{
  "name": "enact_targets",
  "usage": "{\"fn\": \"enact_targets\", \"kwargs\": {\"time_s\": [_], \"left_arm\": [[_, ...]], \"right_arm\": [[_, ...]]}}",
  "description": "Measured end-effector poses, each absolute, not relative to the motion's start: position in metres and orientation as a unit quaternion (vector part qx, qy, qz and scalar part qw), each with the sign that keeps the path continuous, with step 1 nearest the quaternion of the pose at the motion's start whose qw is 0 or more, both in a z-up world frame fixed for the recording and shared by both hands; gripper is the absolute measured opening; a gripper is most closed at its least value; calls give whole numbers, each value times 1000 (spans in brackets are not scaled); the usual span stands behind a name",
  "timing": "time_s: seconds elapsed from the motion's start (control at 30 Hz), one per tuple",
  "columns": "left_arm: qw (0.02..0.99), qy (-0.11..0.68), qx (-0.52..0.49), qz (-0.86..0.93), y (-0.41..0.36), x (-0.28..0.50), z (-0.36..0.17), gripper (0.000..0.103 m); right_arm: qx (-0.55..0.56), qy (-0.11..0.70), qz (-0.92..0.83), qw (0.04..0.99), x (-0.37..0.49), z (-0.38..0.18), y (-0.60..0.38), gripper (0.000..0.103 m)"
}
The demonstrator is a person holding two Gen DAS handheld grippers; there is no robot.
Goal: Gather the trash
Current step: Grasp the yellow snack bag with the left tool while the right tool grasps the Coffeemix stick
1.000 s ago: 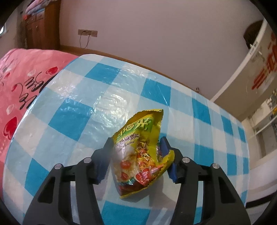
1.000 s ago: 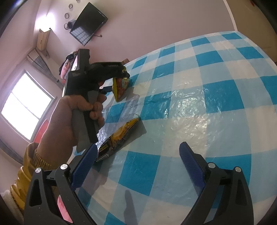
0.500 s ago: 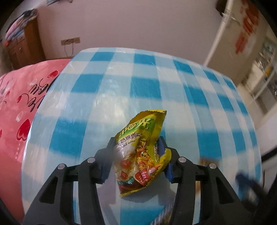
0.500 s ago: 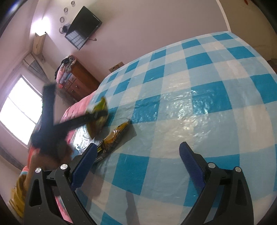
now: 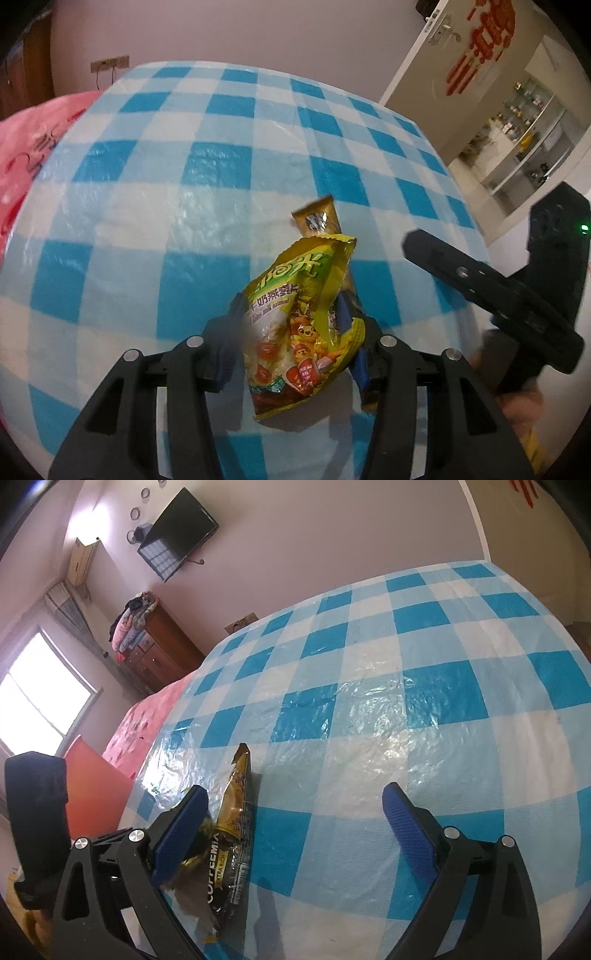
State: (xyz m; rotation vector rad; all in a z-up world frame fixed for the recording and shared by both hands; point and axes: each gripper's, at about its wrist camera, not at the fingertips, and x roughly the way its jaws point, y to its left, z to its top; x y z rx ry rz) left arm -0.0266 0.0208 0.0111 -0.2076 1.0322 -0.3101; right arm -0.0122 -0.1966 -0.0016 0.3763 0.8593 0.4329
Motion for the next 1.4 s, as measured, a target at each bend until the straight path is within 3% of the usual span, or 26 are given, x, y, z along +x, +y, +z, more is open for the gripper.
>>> {"fn": "enact_targets", "kwargs": {"time_s": [0.13, 0.23, 0.3, 0.6, 0.93, 1.4], "left_arm": [[854, 489, -114, -133, 32, -34, 11, 49], [856, 486, -124, -123, 43, -37, 12, 49], [859, 482, -127, -118, 49, -39, 14, 49], [868, 464, -139, -111, 75, -51, 22, 48], [872, 460, -134, -104, 95, -67, 23, 49], [870, 457, -152, -102, 132, -87, 17, 49]], "right_arm": [[156, 408, 212, 874, -16, 0, -188, 94], [130, 409, 225, 875, -20, 1, -174, 81], [99, 414, 227, 876, -22, 0, -160, 78], [20, 419, 241, 875, -32, -3, -119, 48], [-37, 417, 214, 883, -36, -3, -103, 46], [-112, 406, 183, 888, -44, -5, -81, 31]]}}
